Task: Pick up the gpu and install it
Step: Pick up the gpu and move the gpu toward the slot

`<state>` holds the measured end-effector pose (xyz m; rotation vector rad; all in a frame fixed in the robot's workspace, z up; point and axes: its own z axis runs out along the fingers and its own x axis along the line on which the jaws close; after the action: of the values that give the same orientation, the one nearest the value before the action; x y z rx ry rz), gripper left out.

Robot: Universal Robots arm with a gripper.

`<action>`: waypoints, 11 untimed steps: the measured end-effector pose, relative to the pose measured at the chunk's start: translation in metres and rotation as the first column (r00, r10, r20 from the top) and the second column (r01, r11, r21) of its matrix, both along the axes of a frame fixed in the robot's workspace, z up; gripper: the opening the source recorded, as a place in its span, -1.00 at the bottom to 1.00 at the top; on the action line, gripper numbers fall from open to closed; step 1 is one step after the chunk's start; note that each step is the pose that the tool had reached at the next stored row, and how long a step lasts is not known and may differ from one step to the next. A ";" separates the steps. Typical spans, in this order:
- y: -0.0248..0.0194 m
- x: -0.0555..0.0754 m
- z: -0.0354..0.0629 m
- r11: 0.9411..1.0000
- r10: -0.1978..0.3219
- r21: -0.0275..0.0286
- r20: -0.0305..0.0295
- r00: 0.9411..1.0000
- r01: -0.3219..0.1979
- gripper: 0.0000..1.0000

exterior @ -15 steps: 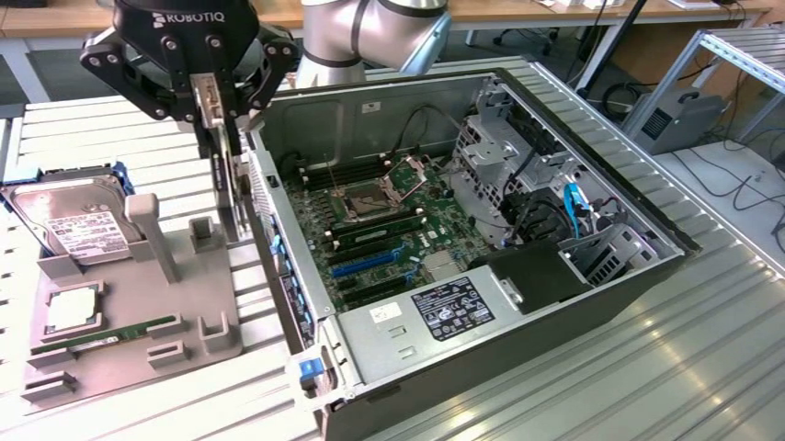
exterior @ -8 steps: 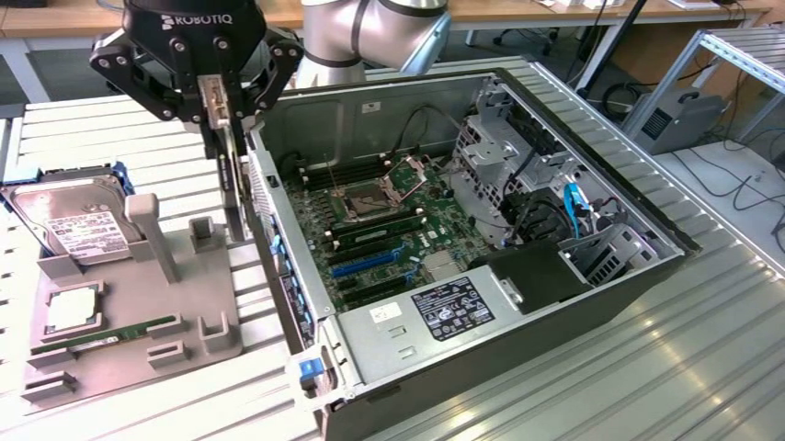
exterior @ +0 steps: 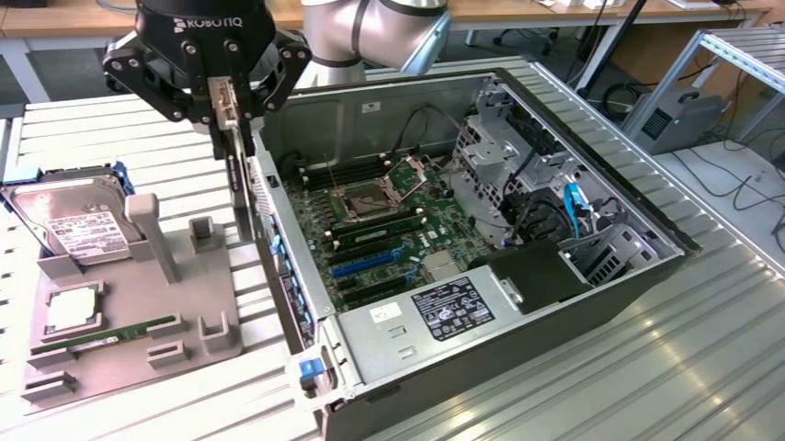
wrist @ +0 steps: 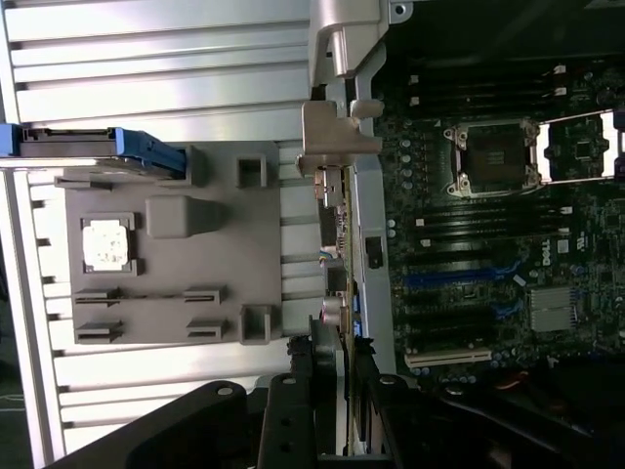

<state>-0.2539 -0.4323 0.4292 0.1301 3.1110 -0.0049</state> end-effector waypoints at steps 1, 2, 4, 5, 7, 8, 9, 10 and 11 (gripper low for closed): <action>0.0000 0.001 -0.0003 1.000 0.000 0.000 0.000 1.000 0.000 -0.46; 0.0000 0.004 -0.0012 1.000 0.000 0.000 0.000 1.000 0.000 -0.46; -0.0001 0.009 -0.0034 1.000 0.000 0.000 0.000 1.000 0.000 -0.46; -0.0001 0.012 -0.0044 1.000 0.000 0.000 0.000 1.000 0.000 -0.46; -0.0002 0.020 -0.0075 1.000 0.000 -0.001 0.000 1.000 0.000 -0.46; -0.0002 0.024 -0.0088 1.000 0.000 -0.001 0.000 1.000 0.000 -0.46; -0.0002 0.028 -0.0106 1.000 0.000 -0.002 0.000 1.000 0.000 -0.46; -0.0002 0.030 -0.0128 1.000 0.000 -0.002 0.000 1.000 0.000 -0.46; -0.0002 0.036 -0.0179 1.000 0.000 -0.003 0.000 1.000 0.000 -0.46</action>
<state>-0.2178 -0.4324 0.4114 0.1300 3.1109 -0.0103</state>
